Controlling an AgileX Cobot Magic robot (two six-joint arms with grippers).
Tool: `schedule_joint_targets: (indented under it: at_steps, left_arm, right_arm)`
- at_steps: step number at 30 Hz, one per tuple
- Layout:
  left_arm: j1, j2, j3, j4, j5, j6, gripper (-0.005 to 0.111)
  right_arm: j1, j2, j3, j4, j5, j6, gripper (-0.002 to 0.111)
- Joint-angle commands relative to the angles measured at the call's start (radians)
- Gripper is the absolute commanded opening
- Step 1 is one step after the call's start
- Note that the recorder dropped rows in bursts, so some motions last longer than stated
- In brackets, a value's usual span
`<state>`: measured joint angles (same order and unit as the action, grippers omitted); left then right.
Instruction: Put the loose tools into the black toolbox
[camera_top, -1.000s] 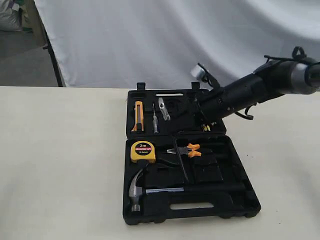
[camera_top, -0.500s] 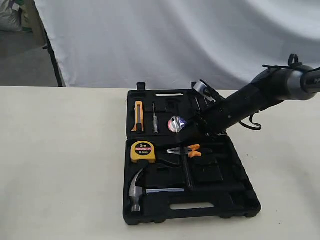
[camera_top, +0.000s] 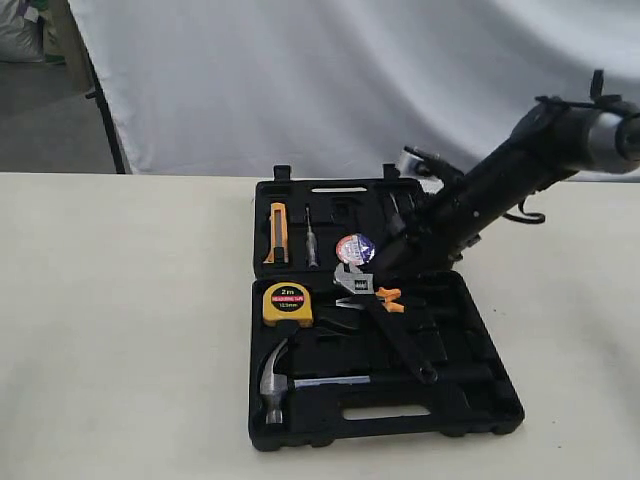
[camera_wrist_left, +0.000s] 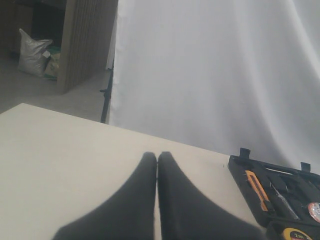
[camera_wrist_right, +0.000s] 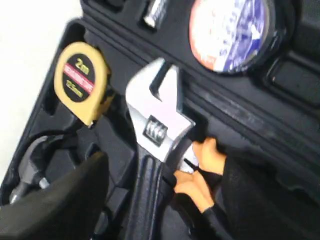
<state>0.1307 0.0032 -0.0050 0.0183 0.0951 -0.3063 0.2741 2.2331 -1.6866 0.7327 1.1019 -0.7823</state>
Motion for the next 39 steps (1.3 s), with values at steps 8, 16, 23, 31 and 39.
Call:
schedule_joint_targets:
  at_steps: [8, 16, 23, 31, 39]
  left_arm:
    - [0.025, -0.003, -0.003, 0.004, -0.007, -0.005, 0.001]
    - [0.025, -0.003, -0.003, 0.004, -0.007, -0.005, 0.001]
    - [0.025, -0.003, -0.003, 0.004, -0.007, -0.005, 0.001]
    - [0.025, -0.003, -0.003, 0.004, -0.007, -0.005, 0.001]
    - [0.025, -0.003, -0.003, 0.004, -0.007, -0.005, 0.001]
  right_arm:
    - [0.183, -0.085, -0.053, -0.438, -0.087, 0.187, 0.065]
    - [0.396, -0.085, -0.021, -0.864, -0.102, 0.583, 0.065]
    - [0.478, -0.085, 0.061, -1.193, -0.128, 0.871, 0.065]
    - [0.485, -0.085, 0.099, -1.149, -0.159, 0.871, 0.065]
    - [0.513, -0.067, 0.099, -1.173, -0.163, 0.874, 0.065]
